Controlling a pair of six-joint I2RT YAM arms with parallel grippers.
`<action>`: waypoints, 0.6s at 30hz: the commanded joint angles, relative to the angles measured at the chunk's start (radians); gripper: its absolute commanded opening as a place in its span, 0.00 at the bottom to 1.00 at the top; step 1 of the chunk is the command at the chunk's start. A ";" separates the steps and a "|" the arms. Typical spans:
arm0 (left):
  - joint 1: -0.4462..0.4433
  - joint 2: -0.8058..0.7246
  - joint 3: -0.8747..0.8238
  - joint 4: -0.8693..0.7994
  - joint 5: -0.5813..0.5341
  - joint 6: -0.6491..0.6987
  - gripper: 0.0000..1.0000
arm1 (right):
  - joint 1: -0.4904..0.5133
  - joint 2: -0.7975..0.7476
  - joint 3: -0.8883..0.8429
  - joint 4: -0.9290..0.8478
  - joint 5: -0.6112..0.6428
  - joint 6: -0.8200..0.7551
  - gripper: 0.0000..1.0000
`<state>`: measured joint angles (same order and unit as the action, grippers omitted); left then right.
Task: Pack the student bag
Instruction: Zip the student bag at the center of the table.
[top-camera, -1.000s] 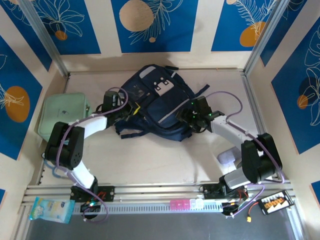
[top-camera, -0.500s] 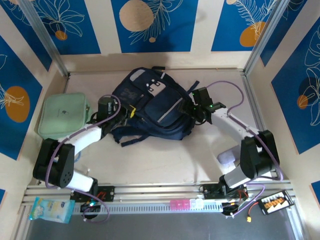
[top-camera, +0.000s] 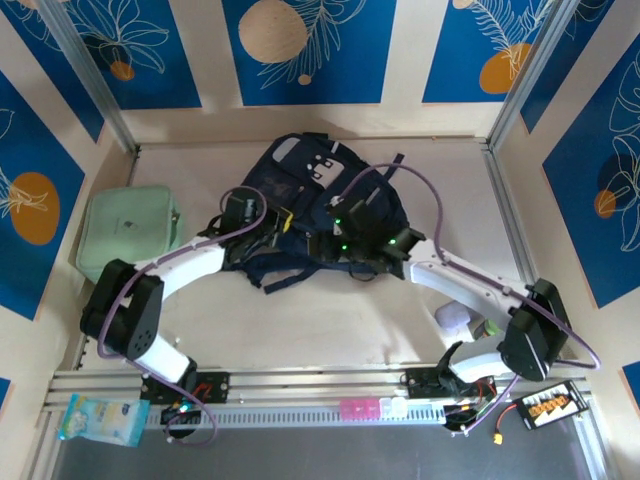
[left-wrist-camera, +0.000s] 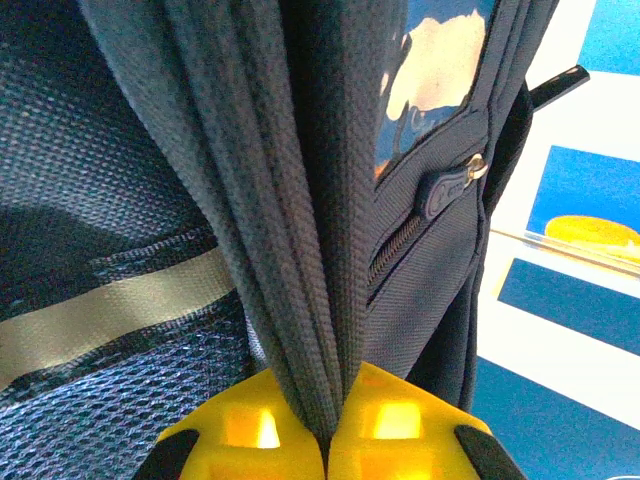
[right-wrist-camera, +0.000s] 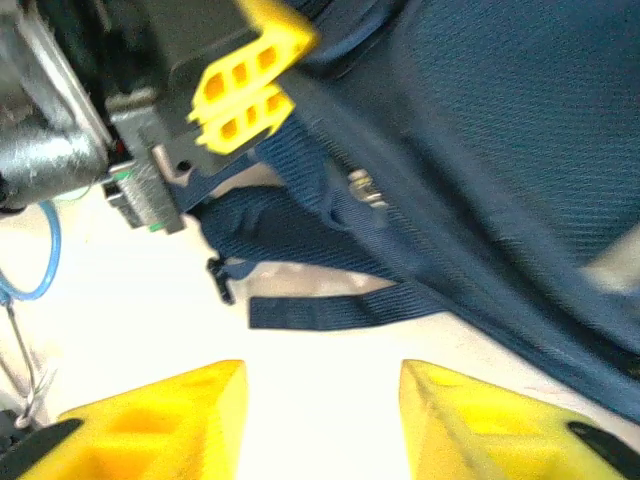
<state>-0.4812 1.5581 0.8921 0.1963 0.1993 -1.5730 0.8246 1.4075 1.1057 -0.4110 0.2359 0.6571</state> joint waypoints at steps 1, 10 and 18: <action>-0.026 0.004 0.046 0.044 0.030 -0.027 0.00 | 0.001 0.062 -0.016 0.076 -0.040 -0.015 0.35; -0.031 -0.041 0.041 0.027 0.029 -0.035 0.00 | -0.109 0.178 -0.010 0.169 0.059 -0.149 0.25; -0.031 -0.034 0.056 0.037 0.071 -0.034 0.00 | -0.176 0.221 -0.004 0.222 0.092 -0.199 0.25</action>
<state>-0.4980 1.5631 0.9016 0.1989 0.1894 -1.5982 0.7025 1.5826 1.0977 -0.2478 0.2306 0.5041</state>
